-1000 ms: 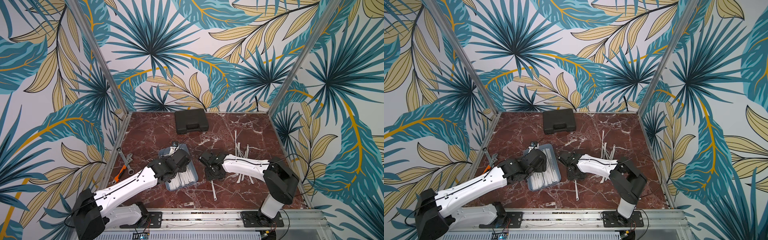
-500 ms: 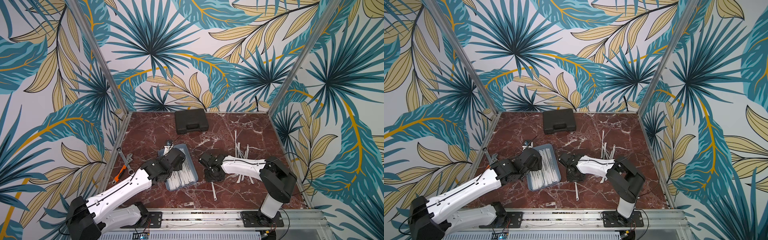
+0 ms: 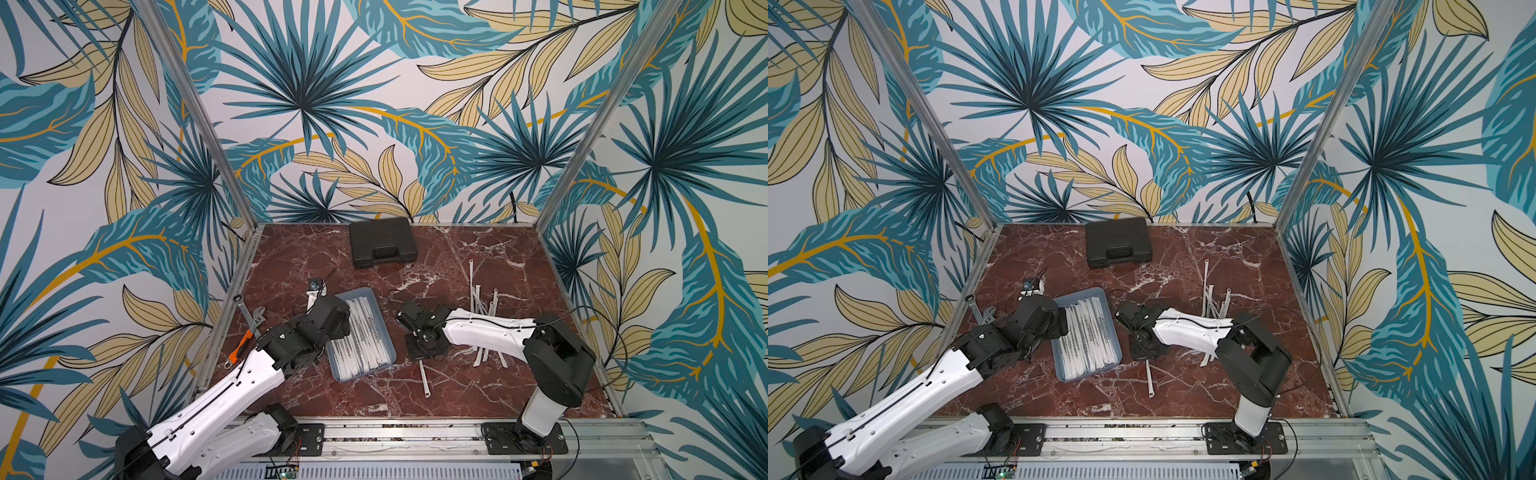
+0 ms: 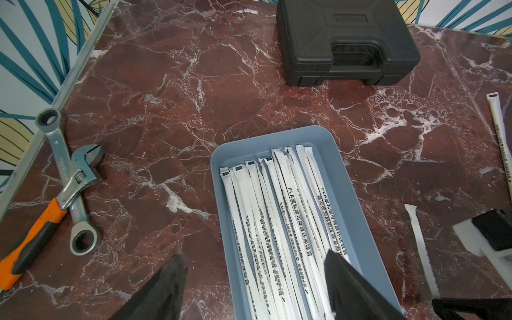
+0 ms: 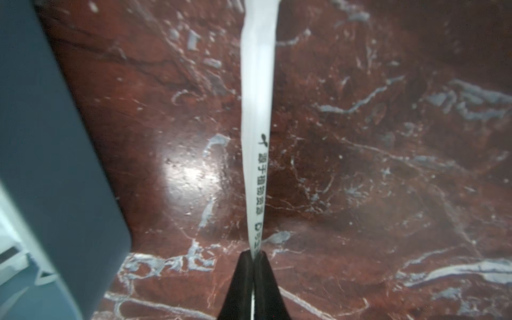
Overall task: Put the straws into the storage box
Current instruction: Pick up the straw from the center of the board, then place the straw in the storage box.
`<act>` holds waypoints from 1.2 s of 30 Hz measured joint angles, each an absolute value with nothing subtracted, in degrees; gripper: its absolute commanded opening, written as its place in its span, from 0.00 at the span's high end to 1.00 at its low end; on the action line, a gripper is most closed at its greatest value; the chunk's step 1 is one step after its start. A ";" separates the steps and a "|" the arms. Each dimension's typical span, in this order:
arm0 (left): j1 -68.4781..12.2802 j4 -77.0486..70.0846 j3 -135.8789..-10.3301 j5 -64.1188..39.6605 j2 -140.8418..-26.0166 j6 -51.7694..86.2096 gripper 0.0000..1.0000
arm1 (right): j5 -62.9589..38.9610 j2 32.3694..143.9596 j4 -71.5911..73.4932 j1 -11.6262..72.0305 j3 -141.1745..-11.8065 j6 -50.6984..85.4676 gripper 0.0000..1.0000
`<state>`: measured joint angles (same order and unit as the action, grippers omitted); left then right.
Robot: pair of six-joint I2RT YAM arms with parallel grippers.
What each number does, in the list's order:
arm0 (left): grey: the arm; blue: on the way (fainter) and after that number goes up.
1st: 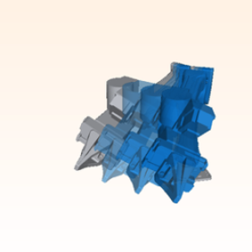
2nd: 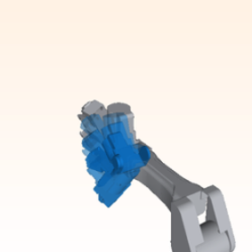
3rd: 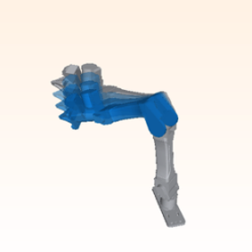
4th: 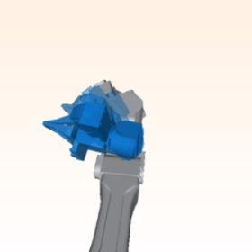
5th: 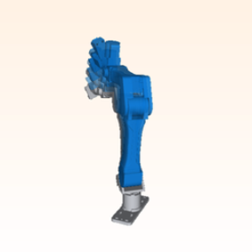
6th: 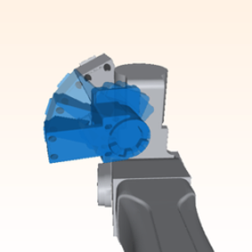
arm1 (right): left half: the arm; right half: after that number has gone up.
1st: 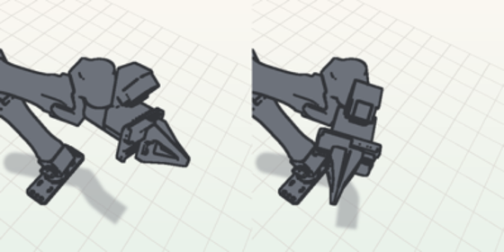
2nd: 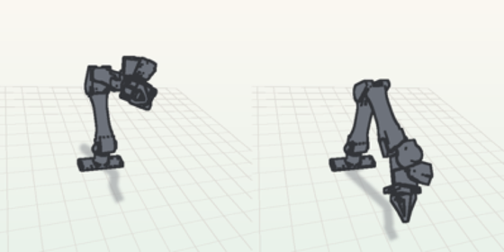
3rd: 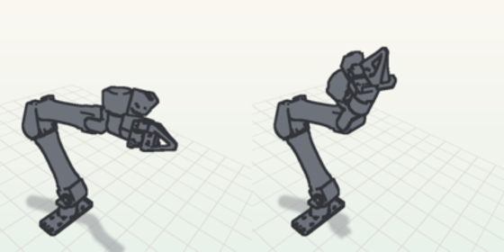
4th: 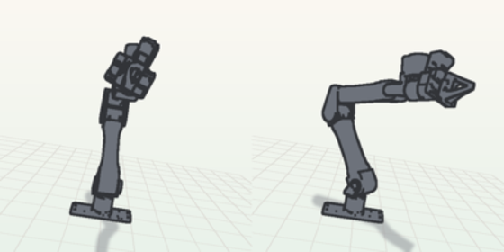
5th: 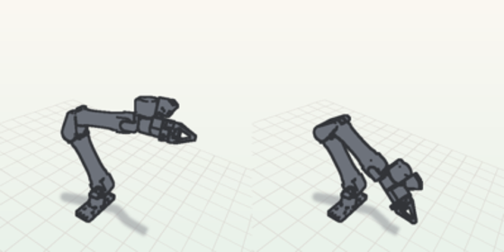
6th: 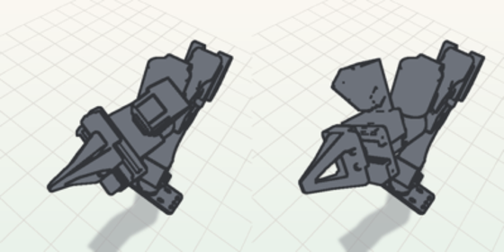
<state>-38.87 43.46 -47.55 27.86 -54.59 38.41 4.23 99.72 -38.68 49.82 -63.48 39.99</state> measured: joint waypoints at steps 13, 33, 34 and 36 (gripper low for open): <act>-32.69 46.02 -47.09 28.49 -50.61 38.59 0.17 | 1.69 104.01 -44.05 55.81 -88.27 36.14 0.93; -29.56 49.04 -47.09 29.12 -46.63 38.98 0.17 | -7.79 133.75 -42.33 56.93 -112.92 34.52 0.90; -29.56 49.01 -47.11 29.08 -46.78 38.98 0.17 | -7.81 133.86 -42.33 56.95 -112.92 34.57 0.87; -29.54 48.97 -47.11 28.91 -47.11 38.96 0.17 | -7.79 133.91 -42.35 56.99 -112.92 34.85 0.82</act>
<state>-29.54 48.97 -47.11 28.91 -47.11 38.96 -7.79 133.91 -42.35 56.99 -112.92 34.85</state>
